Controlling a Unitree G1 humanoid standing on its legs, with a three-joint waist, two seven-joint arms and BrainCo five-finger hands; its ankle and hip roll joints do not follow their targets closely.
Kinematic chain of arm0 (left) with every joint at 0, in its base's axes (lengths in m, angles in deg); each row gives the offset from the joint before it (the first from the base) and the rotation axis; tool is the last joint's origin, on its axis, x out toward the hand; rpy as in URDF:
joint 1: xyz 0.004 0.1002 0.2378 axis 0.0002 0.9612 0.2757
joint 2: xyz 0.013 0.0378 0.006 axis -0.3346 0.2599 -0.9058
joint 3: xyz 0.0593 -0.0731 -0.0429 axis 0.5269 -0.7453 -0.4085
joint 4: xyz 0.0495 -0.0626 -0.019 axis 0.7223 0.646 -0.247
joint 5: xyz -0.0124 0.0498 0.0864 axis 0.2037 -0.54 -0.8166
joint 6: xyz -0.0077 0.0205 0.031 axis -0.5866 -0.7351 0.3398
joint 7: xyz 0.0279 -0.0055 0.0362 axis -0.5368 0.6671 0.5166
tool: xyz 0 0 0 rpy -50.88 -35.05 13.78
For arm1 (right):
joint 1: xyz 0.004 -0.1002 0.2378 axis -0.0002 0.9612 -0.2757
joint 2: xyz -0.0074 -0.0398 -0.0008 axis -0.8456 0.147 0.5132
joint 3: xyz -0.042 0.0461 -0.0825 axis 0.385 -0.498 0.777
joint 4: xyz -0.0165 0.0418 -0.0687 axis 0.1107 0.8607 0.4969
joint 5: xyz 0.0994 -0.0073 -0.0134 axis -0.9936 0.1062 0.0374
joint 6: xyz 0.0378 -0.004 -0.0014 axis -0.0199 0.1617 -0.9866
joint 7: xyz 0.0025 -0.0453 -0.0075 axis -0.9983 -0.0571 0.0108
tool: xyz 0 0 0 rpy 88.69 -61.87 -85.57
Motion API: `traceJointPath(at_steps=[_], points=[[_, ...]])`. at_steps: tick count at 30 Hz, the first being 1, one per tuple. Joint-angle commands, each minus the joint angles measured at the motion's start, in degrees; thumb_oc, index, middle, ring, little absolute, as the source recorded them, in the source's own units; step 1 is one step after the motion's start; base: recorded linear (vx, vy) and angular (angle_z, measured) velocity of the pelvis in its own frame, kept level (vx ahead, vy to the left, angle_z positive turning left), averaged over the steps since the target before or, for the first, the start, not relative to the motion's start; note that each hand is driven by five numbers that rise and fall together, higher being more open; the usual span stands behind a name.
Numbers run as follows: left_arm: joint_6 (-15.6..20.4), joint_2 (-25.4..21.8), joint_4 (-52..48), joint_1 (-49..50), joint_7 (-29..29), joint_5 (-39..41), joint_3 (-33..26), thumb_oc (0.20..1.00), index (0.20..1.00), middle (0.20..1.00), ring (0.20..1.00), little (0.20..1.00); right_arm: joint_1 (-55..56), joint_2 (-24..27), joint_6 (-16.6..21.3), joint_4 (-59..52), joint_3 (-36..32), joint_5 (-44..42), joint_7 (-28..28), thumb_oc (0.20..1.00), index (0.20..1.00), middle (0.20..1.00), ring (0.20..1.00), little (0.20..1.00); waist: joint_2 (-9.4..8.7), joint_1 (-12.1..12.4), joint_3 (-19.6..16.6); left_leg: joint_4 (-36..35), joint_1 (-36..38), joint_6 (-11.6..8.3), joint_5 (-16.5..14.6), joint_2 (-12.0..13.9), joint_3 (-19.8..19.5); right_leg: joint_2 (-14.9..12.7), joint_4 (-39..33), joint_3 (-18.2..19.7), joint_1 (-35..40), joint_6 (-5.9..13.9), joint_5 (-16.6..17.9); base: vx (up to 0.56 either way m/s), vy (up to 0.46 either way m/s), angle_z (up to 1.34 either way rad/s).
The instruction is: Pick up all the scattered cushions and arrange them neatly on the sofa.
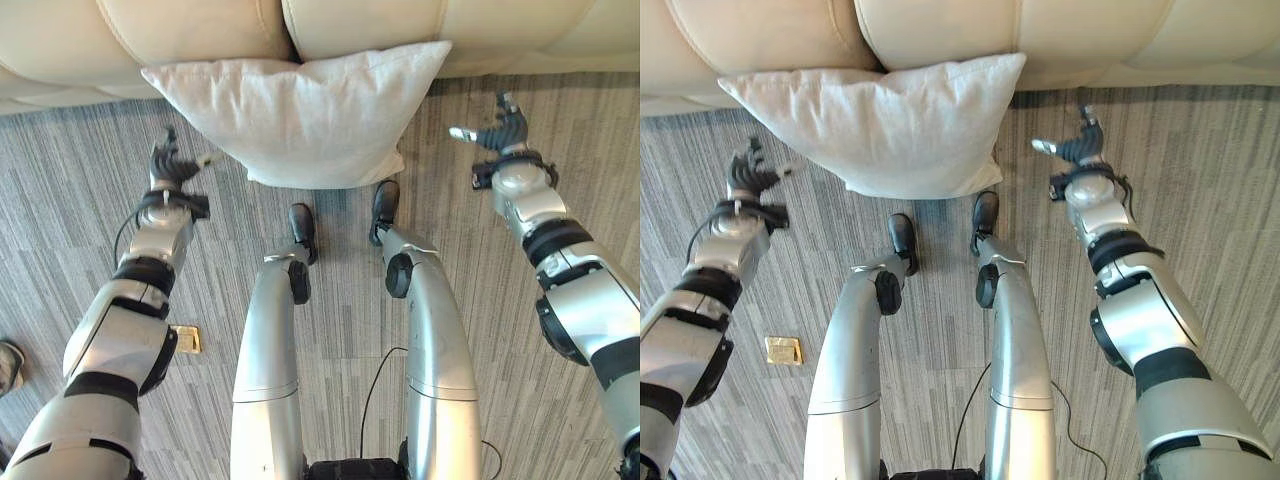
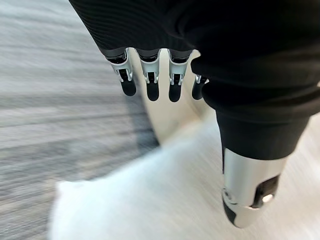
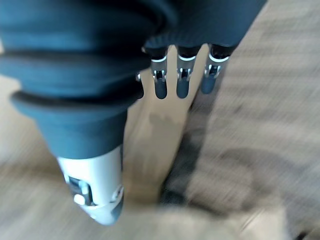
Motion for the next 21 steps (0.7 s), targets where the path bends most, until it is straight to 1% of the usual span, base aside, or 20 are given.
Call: traceJointPath(at_steps=[1,2,3,4,5,7,8,9,11,13,14,15,16,17,18,19,20,21], points=[[2.35,0.94,-0.92,-0.3,1.22,-0.1,-0.37,1.0,1.0,1.0,1.0,1.0,0.1,-3.68,2.68,-0.72,2.66,-1.73,-0.66,1.0,1.0,1.0,1.0,1.0,3.92,0.87,-6.39,-0.41,1.11,-0.79,-4.02,-1.89,0.35,-0.16,4.23,4.16,2.0,5.9,-10.81,0.02,-0.066,0.13],[3.29,2.56,-2.39,-3.02,1.54,0.06,0.88,1.0,1.0,1.0,1.0,1.0,-2.47,-5.46,3.29,-1.54,4.0,-2.62,-0.22,0.533,0.533,0.533,0.533,0.533,4.4,1.47,-6.95,-0.33,0.26,-0.85,-3.65,-2.53,-0.15,-0.4,4.89,4.11,1.23,5.61,-10.96,0.01,-0.046,0.12],[3.3,2.58,-2.36,-3.1,1.56,0.06,0.91,1.0,1.0,1.0,1.0,1.0,-2.55,-5.43,3.3,-1.5,4.0,-2.65,-0.21,0.533,0.533,0.533,0.533,0.533,4.42,1.46,-6.95,-0.32,0.18,-0.86,-3.64,-2.55,-0.18,-0.43,4.92,4.09,1.16,5.6,-10.97,0.01,-0.066,0.19],[4.57,3.9,-5.36,-3.73,2.4,0.06,1.31,0.2,0.2,0.2,0.2,0.2,-3.81,-6.82,4.81,-3.64,4.13,-4.62,-0.28,0.2,0.2,0.2,0.2,0.2,4.62,1.97,-7.63,-0.92,0.16,-1.05,-3.13,-2.95,-0.47,-0.53,4.81,3.94,0.99,5.48,-10.91,0.0,-0.028,0.13],[4.52,3.91,-5.5,-3.61,2.5,0.0,1.29,0.2,0.2,0.2,0.2,0.2,-3.75,-6.81,4.81,-3.69,4.14,-4.64,-0.3,0.2,0.2,0.2,0.2,0.2,4.63,1.95,-7.69,-0.95,0.14,-1.06,-3.11,-2.97,-0.48,-0.56,4.8,3.93,0.97,5.47,-10.9,0.0,-0.036,0.16],[5.59,4.36,-10.14,-2.87,3.56,-0.45,1.05,0.2,0.2,0.2,0.2,0.2,-3.09,-7.13,6.36,-7.59,3.5,-6.43,-0.62,0.2,0.2,0.2,0.2,0.2,4.61,2.16,-8.27,-1.94,0.64,-1.26,-2.58,-3.32,-0.62,-0.57,4.12,3.64,1.5,5.51,-10.65,0.0,-0.012,0.17],[6.42,4.25,-14.06,-1.51,3.88,-1.29,0.76,0.2,0.2,0.2,0.2,0.2,-1.73,-7.1,7.67,-11.58,3.38,-6.72,-0.44,0.2,0.2,0.2,0.2,0.2,4.4,2.24,-8.86,-3.56,1.73,-1.47,-2.0,-3.45,-0.6,-0.53,2.72,3.25,2.68,5.7,-10.28,-0.01,-0.004,0.22],[6.35,4.24,-14.26,-1.28,3.96,-1.37,0.7,0.2,0.2,0.2,0.2,0.2,-1.55,-7.11,7.63,-11.73,3.39,-6.67,-0.5,0.2,0.2,0.2,0.2,0.2,4.41,2.22,-8.89,-3.7,1.88,-1.47,-1.93,-3.46,-0.61,-0.53,2.59,3.24,2.83,5.7,-10.22,-0.01,0.0,0.23],[6.88,4.53,-18.29,0.67,4.84,-2.56,0.14,0.2,0.2,0.2,0.2,0.2,1.07,-6.74,8.73,-15.69,2.4,-6.74,-0.45,0.2,0.2,0.2,0.2,0.2,4.13,2.05,-9.54,-6.66,3.67,-1.74,-1.16,-3.51,-0.84,-0.28,0.5,2.91,4.49,6.22,-9.56,-0.02,0.011,0.08],[6.87,5.72,-22.25,3.83,5.68,-4.46,-0.92,0.2,0.2,0.2,0.2,0.2,5.29,-7.65,9.87,-20.12,0.2,-6.56,-0.82,0.2,0.2,0.2,0.2,0.2,3.82,1.68,-9.69,-10.19,7.08,-2.15,-0.31,-3.39,-0.93,-0.29,-2.76,2.52,7.96,6.76,-8.67,-0.07,0.029,0.01],[6.57,7.18,-26.43,8.4,5.78,-6.54,-2.32,0.2,0.2,0.2,0.2,0.2,11.43,-7.6,9.94,-24.88,-1.94,-4.02,-0.48,0.2,0.2,0.2,0.2,0.2,3.45,1.18,-9.78,-14.85,11.9,-2.6,0.62,-3.04,-1.12,-0.45,-6.82,2.19,12.66,7.46,-7.69,-0.06,0.029,0.01],[6.41,7.26,-26.82,8.92,5.89,-6.71,-2.39,0.2,0.2,0.2,0.2,0.2,11.98,-7.59,9.78,-25.31,-1.94,-3.83,-0.6,0.2,0.2,0.2,0.2,0.2,3.49,1.18,-9.69,-15.35,12.59,-2.61,0.81,-3.07,-1.13,-0.43,-7.25,2.16,13.33,7.48,-7.52,-0.06,0.035,-0.03],[6.44,8.6,-31.17,13.61,5.72,-8.18,-4.0,0.2,0.2,0.2,0.2,0.2,17.32,-7.26,9.76,-29.01,-3.7,-1.19,-0.31,0.2,0.2,0.2,0.2,0.2,3.36,0.75,-9.59,-18.66,16.91,-2.8,1.21,-3.07,-1.02,-0.65,-10.26,1.86,17.29,8.02,-6.68,-0.03,0.017,-0.06],[6.27,8.69,-31.54,14.08,5.8,-8.33,-4.04,0.2,0.2,0.2,0.2,0.2,17.8,-7.24,9.63,-29.36,-3.71,-1.04,-0.39,0.2,0.2,0.2,0.2,0.2,3.4,0.75,-9.48,-19.11,17.56,-2.8,1.38,-3.11,-1.02,-0.65,-10.62,1.84,17.9,8.04,-6.55,0.0,0.043,-0.07],[6.46,9.5,-36.52,19.97,4.98,-10.3,-5.64,0.2,0.2,0.2,0.2,0.2,25.69,-6.25,9.87,-34.94,-6.46,1.53,0.84,0.2,0.2,0.2,0.2,0.2,2.91,0.14,-9.91,-22.67,23.03,-3.13,1.69,-3.11,-0.87,-0.73,-14.49,1.27,23.09,8.7,-5.55,0.0,0.0,0.0],[6.28,9.56,-36.96,20.57,5.03,-10.44,-5.67,0.2,0.2,0.2,0.2,0.2,26.34,-6.24,9.65,-35.46,-6.47,1.71,0.77,0.2,0.2,0.2,0.2,0.2,2.94,0.15,-9.8,-23.13,23.79,-3.13,1.84,-3.11,-0.88,-0.7,-14.9,1.23,23.83,8.72,-5.41,-0.04,0.045,0.0],[6.15,10.89,-41.41,27.48,3.81,-11.76,-7.75,0.2,0.2,0.2,0.2,0.2,34.57,-5.73,10.0,-41.7,-8.74,4.57,2.33,0.2,0.2,0.2,0.2,0.2,2.33,-0.5,-10.46,-27.5,29.63,-3.08,3.94,-3.12,-0.27,-0.92,-19.62,0.26,29.52,9.0,-2.64,0.01,0.019,-0.03],[6.08,10.94,-41.53,27.78,3.81,-11.79,-7.74,0.2,0.2,0.2,0.2,0.2,34.89,-5.76,9.9,-41.86,-8.71,4.62,2.31,0.2,0.2,0.2,0.2,0.2,2.43,-0.42,-10.57,-27.54,30.76,-3.45,2.41,-3.11,-0.71,-0.69,-19.29,0.58,30.46,9.48,-4.16,0.03,0.023,-0.12]])
